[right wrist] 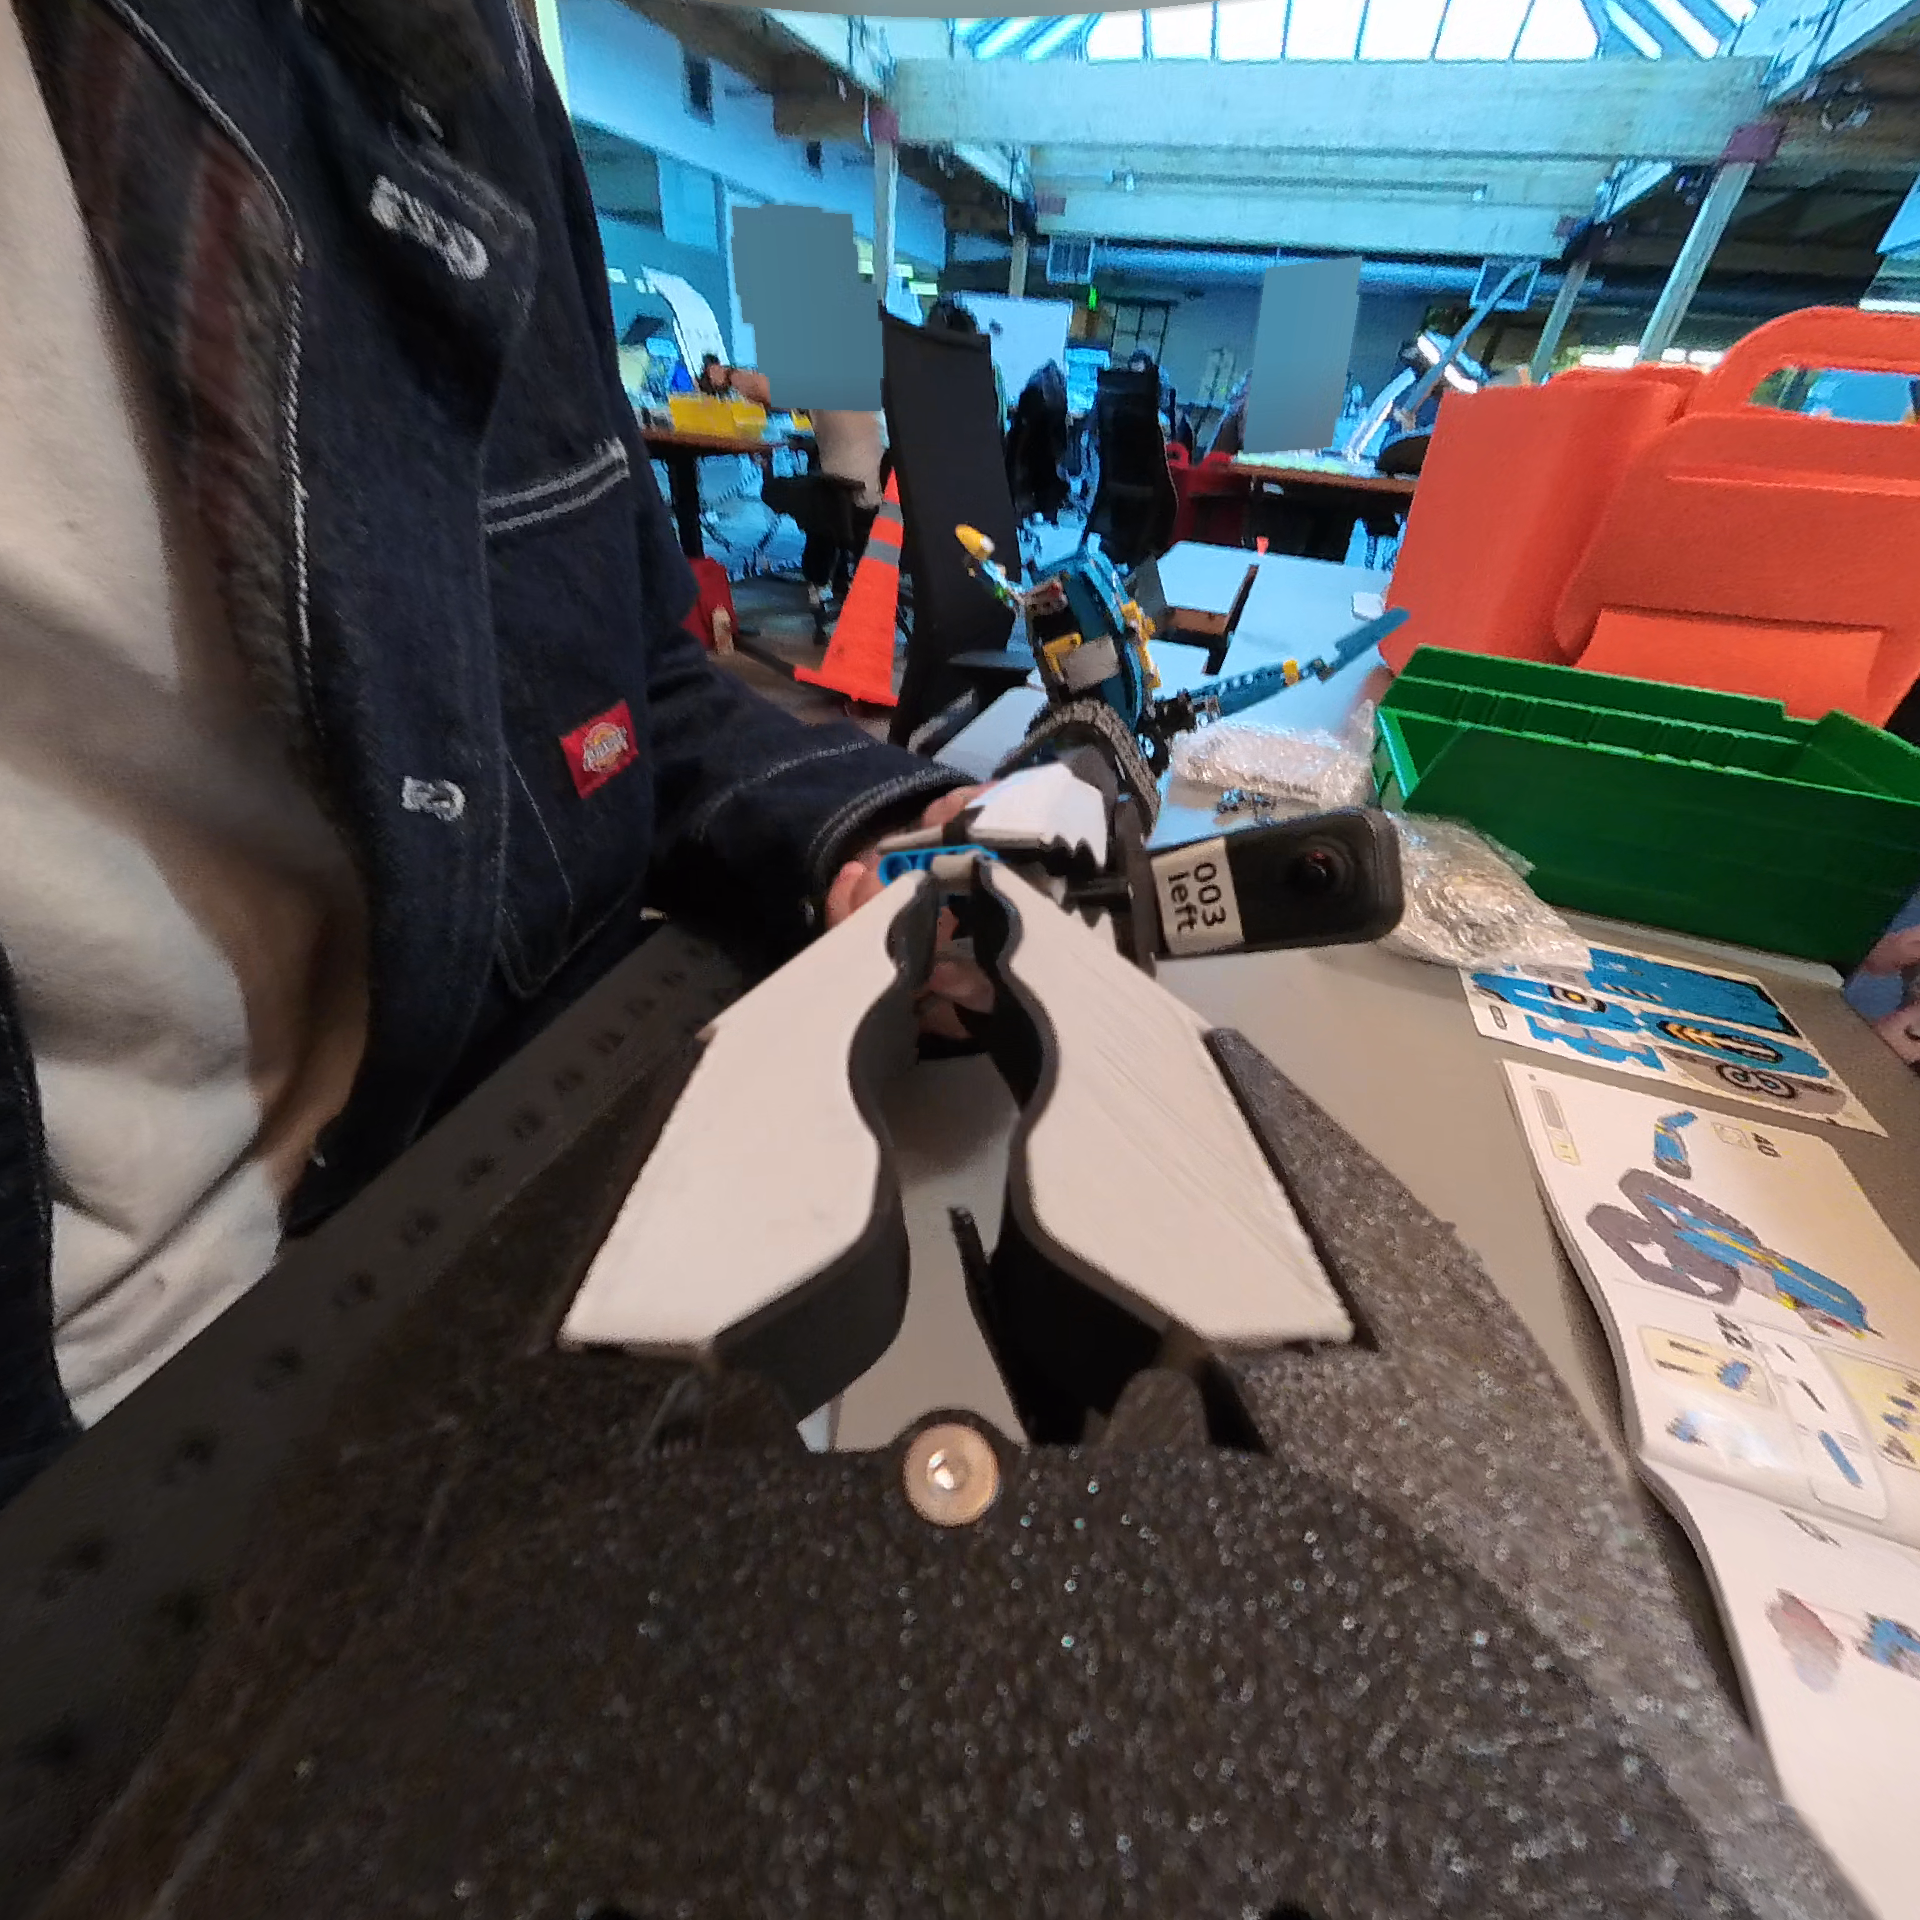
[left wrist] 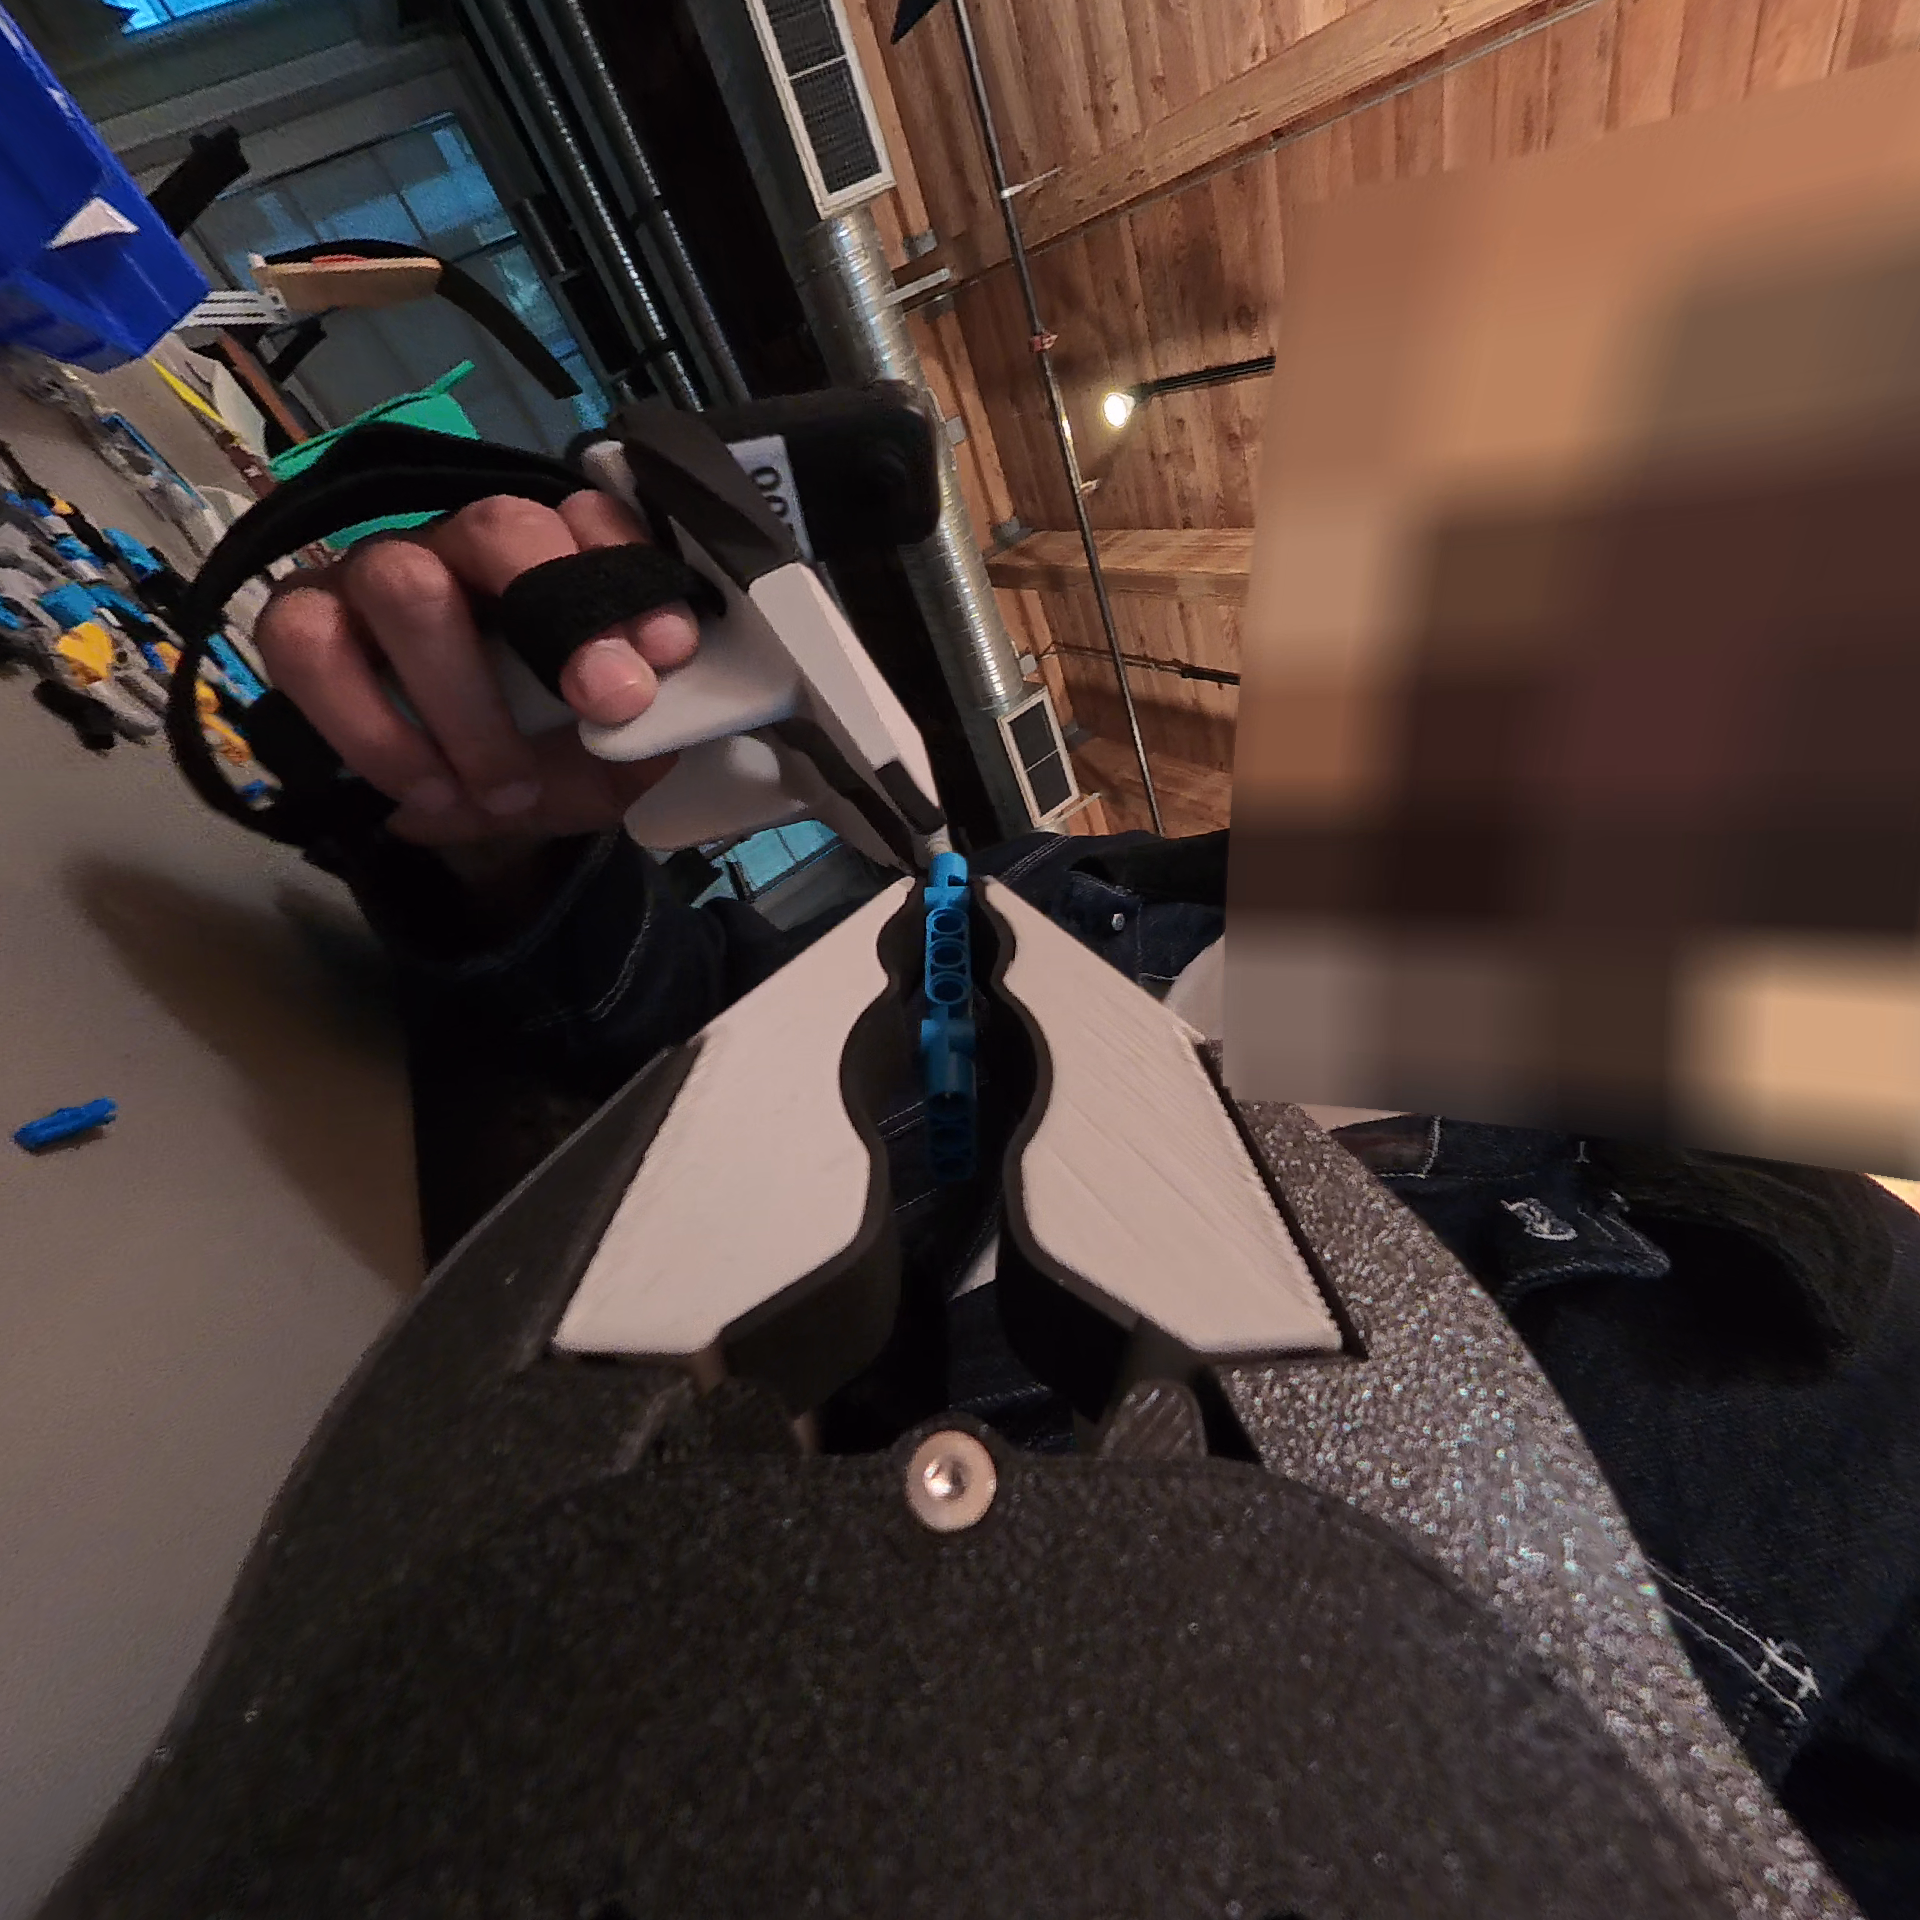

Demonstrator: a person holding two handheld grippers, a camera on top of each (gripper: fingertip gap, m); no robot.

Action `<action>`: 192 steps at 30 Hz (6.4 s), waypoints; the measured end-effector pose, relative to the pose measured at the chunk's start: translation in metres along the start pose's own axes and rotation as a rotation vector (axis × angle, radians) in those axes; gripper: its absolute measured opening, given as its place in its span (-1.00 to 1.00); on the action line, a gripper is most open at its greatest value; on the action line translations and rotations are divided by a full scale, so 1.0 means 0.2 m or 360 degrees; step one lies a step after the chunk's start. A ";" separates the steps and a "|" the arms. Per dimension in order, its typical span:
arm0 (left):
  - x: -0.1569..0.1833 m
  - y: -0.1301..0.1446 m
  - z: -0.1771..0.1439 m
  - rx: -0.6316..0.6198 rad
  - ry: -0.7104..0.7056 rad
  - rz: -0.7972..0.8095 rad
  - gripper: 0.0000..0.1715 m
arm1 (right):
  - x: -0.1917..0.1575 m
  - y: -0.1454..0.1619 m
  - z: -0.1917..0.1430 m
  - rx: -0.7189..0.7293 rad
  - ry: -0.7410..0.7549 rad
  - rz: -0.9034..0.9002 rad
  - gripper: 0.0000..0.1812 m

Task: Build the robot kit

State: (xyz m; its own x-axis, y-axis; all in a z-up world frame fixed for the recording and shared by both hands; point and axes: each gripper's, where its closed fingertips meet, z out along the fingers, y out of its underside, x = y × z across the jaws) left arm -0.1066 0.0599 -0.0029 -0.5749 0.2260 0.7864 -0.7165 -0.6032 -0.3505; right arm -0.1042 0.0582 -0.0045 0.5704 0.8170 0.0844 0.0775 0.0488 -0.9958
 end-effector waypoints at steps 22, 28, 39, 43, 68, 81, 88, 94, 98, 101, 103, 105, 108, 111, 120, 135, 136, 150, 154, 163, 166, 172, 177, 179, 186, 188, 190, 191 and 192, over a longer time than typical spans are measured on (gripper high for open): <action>-0.27 0.03 -0.10 -0.0158 -0.0629 0.0153 -0.93 | 0.03 0.27 -0.05 -0.0579 0.0148 -0.0073 -0.92; -0.26 0.01 -0.11 -0.0096 -0.0595 0.0106 -0.93 | 0.05 0.25 -0.04 -0.0468 0.0153 -0.0018 -0.92; -0.29 -0.03 -0.16 -0.0052 -0.0737 0.0208 -0.93 | 0.00 0.51 -0.35 -0.1245 0.0175 0.0491 -0.92; -0.32 -0.01 -0.16 -0.0091 -0.0798 0.0229 -0.92 | -0.12 0.65 -0.53 -0.1781 0.0175 0.0604 -0.92; -0.33 0.01 -0.15 -0.0124 -0.0839 0.0268 -0.92 | -0.12 0.79 -0.63 -0.1784 0.0220 0.0626 -0.89; -0.33 0.02 -0.14 -0.0138 -0.0825 0.0269 -0.92 | -0.05 0.81 -0.70 -0.1245 0.0333 0.1036 -0.88; -0.33 0.01 -0.15 -0.0136 -0.0833 0.0266 -0.92 | -0.03 0.82 -0.72 -0.1289 0.0456 0.0857 -0.88; -0.33 0.01 -0.15 -0.0131 -0.0837 0.0267 -0.92 | -0.01 0.83 -0.76 -0.1381 0.0821 0.0749 -0.82; -0.33 0.01 -0.15 -0.0126 -0.0837 0.0266 -0.92 | 0.00 0.80 -0.80 -0.1324 0.1244 0.0875 -0.79; -0.33 0.01 -0.15 -0.0129 -0.0833 0.0266 -0.92 | -0.01 0.81 -0.76 -0.1232 0.1340 0.0932 -0.70; -0.33 0.02 -0.14 -0.0138 -0.0827 0.0268 -0.92 | 0.00 0.83 -0.78 -0.1235 0.1384 0.0822 -0.75; -0.33 0.02 -0.14 -0.0147 -0.0827 0.0273 -0.92 | 0.00 0.83 -0.75 -0.1152 0.1315 0.0829 -0.80; -0.33 0.02 -0.14 -0.0141 -0.0823 0.0267 -0.92 | 0.00 0.83 -0.75 -0.1136 0.1236 0.0743 -0.83; -0.32 0.03 -0.13 -0.0156 -0.0807 0.0259 -0.92 | -0.01 0.83 -0.72 -0.1068 0.1106 0.0755 -0.91; -0.35 0.02 -0.16 -0.0112 -0.0794 0.0122 -0.93 | 0.01 0.52 -0.21 -0.0979 0.0730 0.0139 -0.92; -0.38 0.05 -0.17 -0.0162 -0.0829 0.0087 -0.94 | 0.07 0.44 -0.07 -0.0971 0.0682 -0.0047 -0.93; -0.38 0.05 -0.17 -0.0166 -0.0841 0.0086 -0.94 | 0.07 0.45 -0.07 -0.0987 0.0684 -0.0050 -0.93; -0.40 0.05 -0.18 -0.0160 -0.0886 0.0078 -0.93 | 0.06 0.46 -0.07 -0.1005 0.0687 -0.0054 -0.93; -0.41 0.05 -0.19 -0.0161 -0.0900 0.0077 -0.94 | 0.07 0.43 -0.07 -0.0946 0.0689 -0.0041 -0.93; -0.41 0.04 -0.18 -0.0158 -0.0894 0.0091 -0.93 | 0.08 0.44 -0.10 -0.1003 0.0722 -0.0111 -0.93; -0.40 0.04 -0.18 -0.0153 -0.0883 0.0083 -0.94 | 0.07 0.45 -0.07 -0.1002 0.0697 -0.0105 -0.93; -0.40 0.05 -0.18 -0.0176 -0.0882 0.0084 -0.94 | 0.06 0.46 -0.07 -0.1019 0.0685 -0.0125 -0.93; -0.41 0.06 -0.18 -0.0202 -0.0914 0.0104 -0.94 | 0.05 0.45 -0.07 -0.1116 0.0683 -0.0239 -0.94; -0.41 0.07 -0.18 -0.0210 -0.0905 0.0108 -0.94 | 0.05 0.45 -0.07 -0.1072 0.0654 -0.0196 -0.94; -0.35 0.08 -0.14 -0.0220 -0.0735 0.0052 -0.94 | 0.02 0.39 -0.05 -0.0807 0.0536 -0.0035 -0.93; -0.33 0.09 -0.13 -0.0230 -0.0691 0.0047 -0.94 | 0.01 0.38 -0.05 -0.0787 0.0515 -0.0031 -0.93; -0.34 0.10 -0.13 -0.0246 -0.0713 0.0044 -0.94 | 0.00 0.40 -0.05 -0.0843 0.0510 -0.0063 -0.93; -0.34 0.09 -0.14 -0.0239 -0.0717 0.0033 -0.95 | 0.00 0.40 -0.05 -0.0869 0.0532 -0.0091 -0.93; -0.35 0.09 -0.14 -0.0234 -0.0729 0.0025 -0.95 | 0.01 0.41 -0.05 -0.0883 0.0543 -0.0098 -0.93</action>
State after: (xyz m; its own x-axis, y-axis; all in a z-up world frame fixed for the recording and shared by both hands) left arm -0.0906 0.0544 -0.0787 -0.3765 -0.1627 0.9120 -0.7762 -0.4821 -0.4064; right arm -0.0885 0.0572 -0.0849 0.7719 0.5894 0.2383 0.4768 -0.2888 -0.8302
